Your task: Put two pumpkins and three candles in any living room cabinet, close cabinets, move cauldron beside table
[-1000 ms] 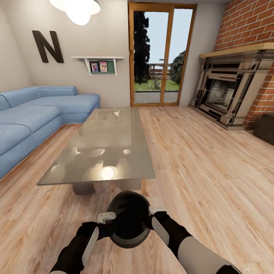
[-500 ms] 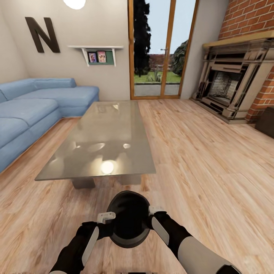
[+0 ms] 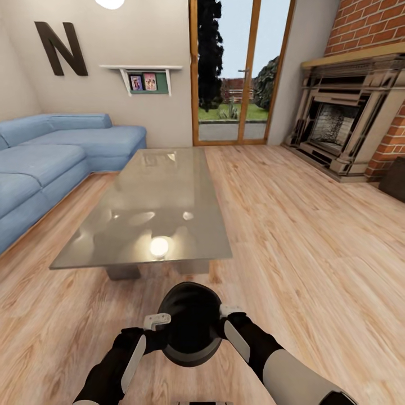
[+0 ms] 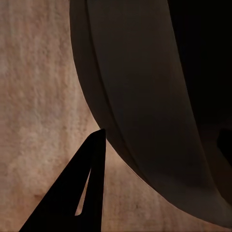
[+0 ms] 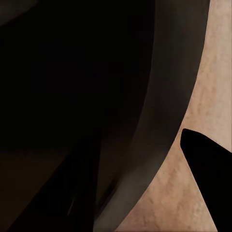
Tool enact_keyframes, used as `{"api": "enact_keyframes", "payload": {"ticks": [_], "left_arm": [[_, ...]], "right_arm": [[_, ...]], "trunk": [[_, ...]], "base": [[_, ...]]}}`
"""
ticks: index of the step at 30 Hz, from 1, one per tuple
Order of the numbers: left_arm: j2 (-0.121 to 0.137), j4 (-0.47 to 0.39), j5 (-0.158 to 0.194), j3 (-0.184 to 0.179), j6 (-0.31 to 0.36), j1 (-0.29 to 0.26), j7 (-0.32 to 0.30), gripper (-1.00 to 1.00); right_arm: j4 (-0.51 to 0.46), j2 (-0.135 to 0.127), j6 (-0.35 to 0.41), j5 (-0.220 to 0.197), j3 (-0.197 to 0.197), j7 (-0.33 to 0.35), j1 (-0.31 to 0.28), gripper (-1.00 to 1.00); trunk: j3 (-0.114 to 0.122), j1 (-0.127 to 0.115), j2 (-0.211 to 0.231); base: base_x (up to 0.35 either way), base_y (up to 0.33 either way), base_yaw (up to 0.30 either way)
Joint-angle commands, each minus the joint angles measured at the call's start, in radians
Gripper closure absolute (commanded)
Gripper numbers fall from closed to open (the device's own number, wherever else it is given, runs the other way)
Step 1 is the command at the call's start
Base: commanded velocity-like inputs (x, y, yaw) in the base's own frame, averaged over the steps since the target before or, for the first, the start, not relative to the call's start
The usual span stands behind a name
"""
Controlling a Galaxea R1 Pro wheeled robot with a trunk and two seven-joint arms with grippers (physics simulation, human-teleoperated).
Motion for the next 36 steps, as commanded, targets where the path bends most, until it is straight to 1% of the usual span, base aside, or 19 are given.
{"api": "enact_keyframes", "payload": {"ticks": [1,7,17,26,36], "left_arm": [[0.002,0.000,0.041,0.007,-0.001,0.000,-0.007,1.00],[0.002,0.000,0.041,0.007,0.000,0.000,-0.007,1.00],[0.000,0.000,0.041,0.007,-0.001,0.000,-0.007,1.00],[0.000,0.000,0.041,0.007,0.000,0.000,-0.007,1.00],[0.000,0.000,0.041,0.007,0.000,0.000,-0.007,1.00]], "right_arm": [[-0.002,0.000,-0.054,0.003,-0.002,0.002,-0.001,1.00],[-0.002,0.000,-0.054,0.002,-0.002,0.002,-0.001,1.00],[-0.002,0.000,-0.054,0.002,-0.002,0.002,-0.001,1.00],[-0.002,0.000,-0.055,0.003,-0.002,0.001,-0.001,1.00],[-0.002,0.000,-0.055,0.003,-0.002,0.001,-0.001,1.00]], "trunk": [[0.000,0.000,0.000],[0.000,0.000,0.000],[0.000,0.000,0.000],[-0.035,0.004,-0.002],[-0.035,0.004,-0.002]], "base": [[0.270,0.115,0.000],[0.255,0.100,0.000],[0.025,0.007,0.000],[0.000,0.000,0.000],[0.027,0.000,0.000]]}}
